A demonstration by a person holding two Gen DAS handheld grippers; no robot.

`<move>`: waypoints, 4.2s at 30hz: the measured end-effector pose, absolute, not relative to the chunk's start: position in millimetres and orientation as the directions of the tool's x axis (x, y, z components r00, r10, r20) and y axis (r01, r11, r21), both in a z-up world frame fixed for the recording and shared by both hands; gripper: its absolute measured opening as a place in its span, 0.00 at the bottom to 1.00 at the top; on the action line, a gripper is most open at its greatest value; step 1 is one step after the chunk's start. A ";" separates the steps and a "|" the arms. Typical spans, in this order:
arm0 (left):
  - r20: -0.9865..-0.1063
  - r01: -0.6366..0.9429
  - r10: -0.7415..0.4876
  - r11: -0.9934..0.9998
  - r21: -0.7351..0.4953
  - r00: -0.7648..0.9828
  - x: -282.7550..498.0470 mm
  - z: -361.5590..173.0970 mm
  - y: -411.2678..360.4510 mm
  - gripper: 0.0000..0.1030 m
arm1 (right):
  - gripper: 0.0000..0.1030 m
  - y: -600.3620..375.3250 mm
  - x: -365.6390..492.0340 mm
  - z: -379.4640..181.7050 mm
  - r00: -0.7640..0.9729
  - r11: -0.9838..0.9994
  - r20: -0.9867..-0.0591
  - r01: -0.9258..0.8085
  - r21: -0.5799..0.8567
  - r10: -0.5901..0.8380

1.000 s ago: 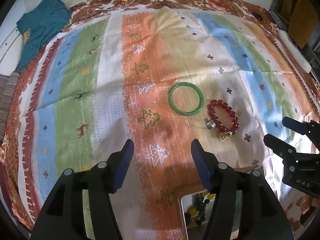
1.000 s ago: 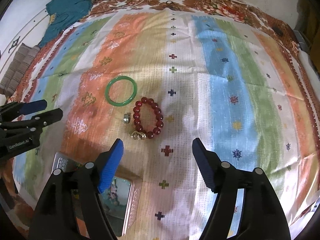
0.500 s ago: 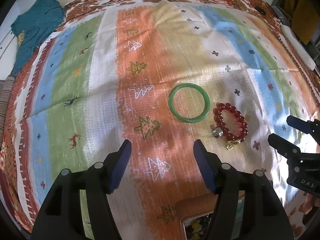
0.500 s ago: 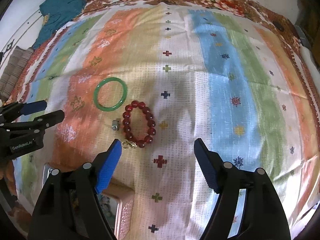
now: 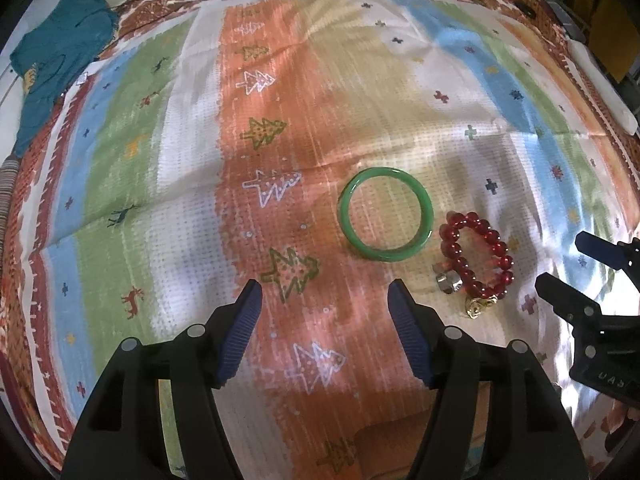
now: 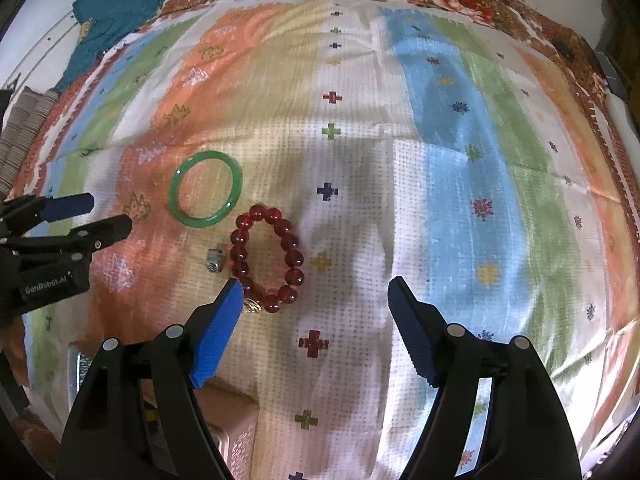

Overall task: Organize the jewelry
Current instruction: 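Move left tool to green jade bangle while right tool approaches dark red bracelet, then grasp the green jade bangle rim with left tool while right tool grasps dark red bracelet, then lift both held bracelets and carry them over the silver tin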

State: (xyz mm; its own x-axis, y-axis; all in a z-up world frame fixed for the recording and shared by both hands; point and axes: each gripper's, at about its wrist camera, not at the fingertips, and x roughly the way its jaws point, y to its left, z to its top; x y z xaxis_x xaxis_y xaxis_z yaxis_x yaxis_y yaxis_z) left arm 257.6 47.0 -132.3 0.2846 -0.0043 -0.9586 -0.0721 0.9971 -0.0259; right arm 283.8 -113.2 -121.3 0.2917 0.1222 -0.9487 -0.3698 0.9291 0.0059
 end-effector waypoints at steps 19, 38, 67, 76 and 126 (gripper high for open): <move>-0.967 -0.069 -0.036 0.996 -0.055 0.250 298.6 -167.1 52.2 0.61 | 0.72 -100.4 301.2 -154.4 0.238 0.920 -0.968 -0.392 -0.025 0.076; -0.967 -0.012 0.007 1.000 0.004 0.255 311.1 -185.9 41.0 0.08 | 0.44 -99.1 304.8 -172.2 0.214 0.913 -0.976 -0.403 -0.067 0.023; -0.949 0.001 0.016 1.000 0.017 0.314 270.3 -128.5 36.4 0.07 | 0.14 -111.1 301.9 -114.2 0.352 0.923 -0.931 -0.382 -0.047 0.099; -0.936 0.011 0.009 1.000 0.014 0.351 263.3 -104.8 36.7 0.07 | 0.14 -114.7 294.3 -91.1 0.393 0.926 -0.908 -0.377 -0.019 0.141; -0.859 0.080 -0.093 0.995 -0.061 0.503 144.7 -26.1 25.1 0.07 | 0.14 -106.5 188.5 -24.8 0.480 0.872 -0.828 -0.489 0.022 0.290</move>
State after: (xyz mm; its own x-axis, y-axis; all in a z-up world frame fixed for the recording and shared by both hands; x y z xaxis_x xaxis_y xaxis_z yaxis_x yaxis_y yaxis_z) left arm 144.7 25.1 -26.1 0.5031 -0.0932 -0.8592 0.0795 0.9949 -0.0613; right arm 188.5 -106.5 -24.8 0.4800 0.2903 -0.8278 -0.4889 0.8720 0.0223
